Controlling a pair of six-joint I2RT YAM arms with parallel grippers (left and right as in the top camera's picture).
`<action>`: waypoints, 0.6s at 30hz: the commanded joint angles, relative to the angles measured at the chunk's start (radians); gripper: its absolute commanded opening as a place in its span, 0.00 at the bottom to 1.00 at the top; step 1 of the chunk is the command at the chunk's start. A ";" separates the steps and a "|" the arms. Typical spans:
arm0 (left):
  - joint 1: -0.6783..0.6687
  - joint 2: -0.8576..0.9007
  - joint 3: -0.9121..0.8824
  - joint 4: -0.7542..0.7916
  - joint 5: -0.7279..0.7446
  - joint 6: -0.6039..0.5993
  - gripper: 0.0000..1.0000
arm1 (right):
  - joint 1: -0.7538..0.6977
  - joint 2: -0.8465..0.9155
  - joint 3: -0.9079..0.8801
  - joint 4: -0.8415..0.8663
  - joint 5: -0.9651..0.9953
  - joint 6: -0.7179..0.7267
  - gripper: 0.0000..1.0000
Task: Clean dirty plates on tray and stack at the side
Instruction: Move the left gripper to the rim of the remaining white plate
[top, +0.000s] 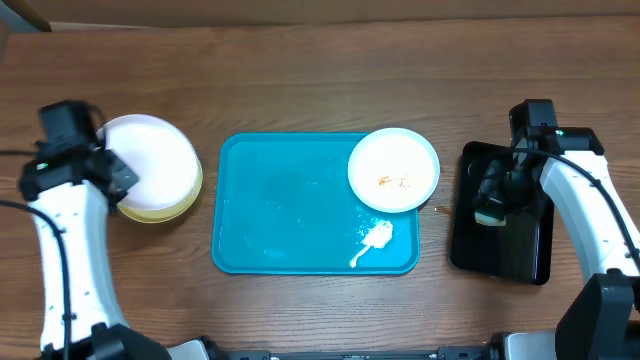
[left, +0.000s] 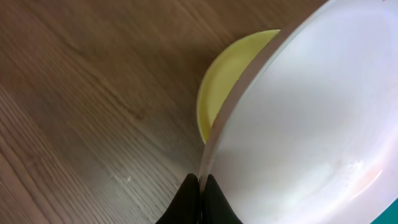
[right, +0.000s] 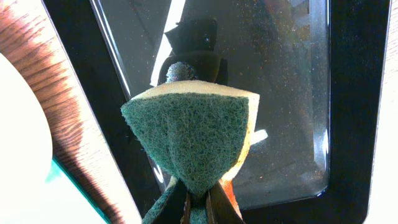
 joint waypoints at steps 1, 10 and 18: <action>0.082 0.074 0.005 0.016 0.129 -0.021 0.04 | -0.002 -0.020 0.000 0.000 0.000 -0.006 0.04; 0.134 0.257 0.005 0.075 0.206 -0.009 0.04 | -0.002 -0.020 0.000 -0.004 -0.001 -0.006 0.04; 0.134 0.269 0.010 0.132 0.244 0.040 0.53 | -0.002 -0.020 0.000 -0.011 0.000 -0.006 0.04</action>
